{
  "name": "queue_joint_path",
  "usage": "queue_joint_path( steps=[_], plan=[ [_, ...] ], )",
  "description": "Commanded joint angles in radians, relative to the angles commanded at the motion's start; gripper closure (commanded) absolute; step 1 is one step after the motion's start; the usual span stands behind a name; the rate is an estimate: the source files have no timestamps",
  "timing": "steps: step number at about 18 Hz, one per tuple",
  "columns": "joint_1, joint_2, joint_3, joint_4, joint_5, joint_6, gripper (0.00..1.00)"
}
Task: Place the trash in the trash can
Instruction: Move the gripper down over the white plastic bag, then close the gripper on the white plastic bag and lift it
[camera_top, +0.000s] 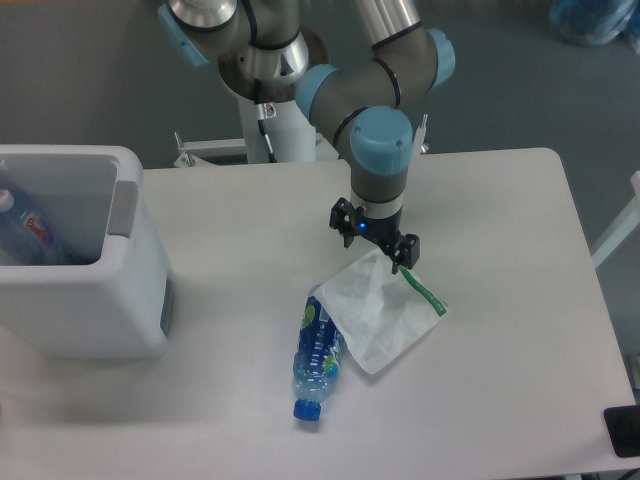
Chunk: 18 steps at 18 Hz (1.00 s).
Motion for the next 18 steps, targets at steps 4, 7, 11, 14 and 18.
queue_joint_path(
  steps=[4, 7, 11, 14, 18],
  plan=[
    [-0.014, -0.003, -0.005, 0.009, 0.002, 0.000, 0.00],
    [-0.037, -0.018, -0.014, 0.025, 0.050, -0.006, 0.00],
    [-0.052, -0.048, -0.005, 0.057, 0.089, -0.054, 0.00],
    [-0.061, -0.048, 0.005, 0.057, 0.089, -0.054, 0.15],
    [-0.063, -0.048, 0.008, 0.055, 0.101, -0.054, 1.00]
  ],
)
